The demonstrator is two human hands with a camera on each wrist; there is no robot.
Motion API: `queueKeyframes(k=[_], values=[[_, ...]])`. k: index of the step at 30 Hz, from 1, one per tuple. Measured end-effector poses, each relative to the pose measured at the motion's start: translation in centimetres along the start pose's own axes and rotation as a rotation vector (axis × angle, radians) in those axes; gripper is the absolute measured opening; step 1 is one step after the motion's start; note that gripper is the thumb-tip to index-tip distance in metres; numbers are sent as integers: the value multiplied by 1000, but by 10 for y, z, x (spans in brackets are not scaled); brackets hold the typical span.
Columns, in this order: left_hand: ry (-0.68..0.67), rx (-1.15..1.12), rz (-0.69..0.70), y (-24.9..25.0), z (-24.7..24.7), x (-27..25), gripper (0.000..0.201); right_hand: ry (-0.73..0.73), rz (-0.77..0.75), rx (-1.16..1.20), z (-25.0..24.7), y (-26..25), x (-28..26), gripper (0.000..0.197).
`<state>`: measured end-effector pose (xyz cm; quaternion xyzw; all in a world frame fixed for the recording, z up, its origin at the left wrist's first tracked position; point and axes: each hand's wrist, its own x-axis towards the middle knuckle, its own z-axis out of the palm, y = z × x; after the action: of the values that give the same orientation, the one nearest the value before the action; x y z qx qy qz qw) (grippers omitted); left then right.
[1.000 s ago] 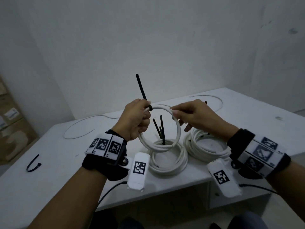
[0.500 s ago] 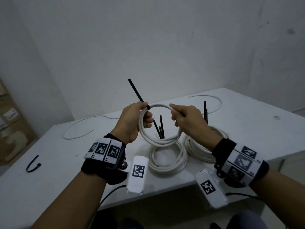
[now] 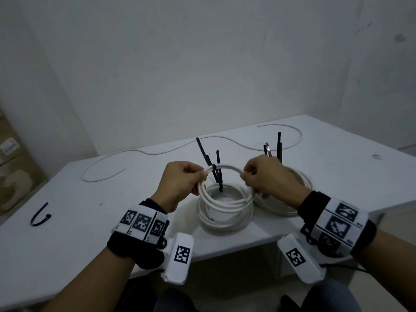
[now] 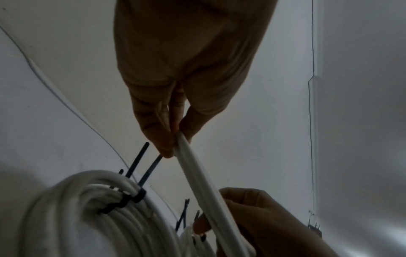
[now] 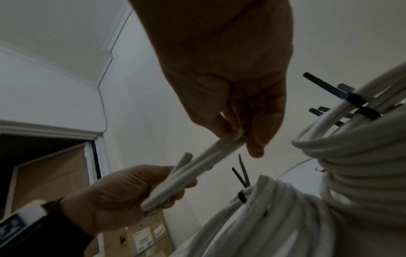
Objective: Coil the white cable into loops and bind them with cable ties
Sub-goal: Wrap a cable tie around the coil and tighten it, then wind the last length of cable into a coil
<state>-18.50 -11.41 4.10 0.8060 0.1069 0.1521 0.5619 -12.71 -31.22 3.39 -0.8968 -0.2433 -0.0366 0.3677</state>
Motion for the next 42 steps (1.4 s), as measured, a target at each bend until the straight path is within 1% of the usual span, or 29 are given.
queueKeyframes(k=[2, 3, 6, 11, 16, 20, 24, 25, 27, 29, 32, 35, 38, 42], values=[[4, 85, -5, -10, 2, 3, 5, -54, -6, -113, 6, 1, -4, 19], [9, 133, -4, -16, 3, 4, 6, -57, -7, -148, 10, 2, -5, 19], [20, 273, 15, -29, 8, 8, 12, -21, -40, -235, 21, 4, -5, 22], [32, 395, 71, -32, 10, 13, 14, -18, -69, -374, 29, 4, -3, 21], [5, 442, 59, -34, 11, 20, 17, -62, -51, -437, 30, 1, -3, 42], [-20, 426, 52, -36, 11, 21, 19, -53, -50, -468, 29, 2, -2, 39], [-14, 405, 40, -34, 7, 23, 28, -39, -61, -538, 17, -2, -1, 54], [-4, 395, 44, -33, 4, 25, 28, -25, -68, -537, 13, -5, 0, 55], [17, 368, 57, -28, -1, 30, 25, -7, -61, -484, 2, -8, 10, 48], [37, 389, 89, -20, -9, 39, 18, -31, -30, -385, -14, -12, 26, 37], [63, 488, 140, -7, -21, 65, 16, -92, -8, -285, -34, -17, 68, 23], [38, 622, 177, 0, -29, 105, 20, -169, 27, -285, -32, -13, 133, 20], [-27, 717, 172, -4, -29, 152, 21, -276, 105, -378, -14, -7, 200, 28], [-130, 805, 196, -18, -19, 202, 22, -414, 205, -672, 18, 13, 263, 31]])
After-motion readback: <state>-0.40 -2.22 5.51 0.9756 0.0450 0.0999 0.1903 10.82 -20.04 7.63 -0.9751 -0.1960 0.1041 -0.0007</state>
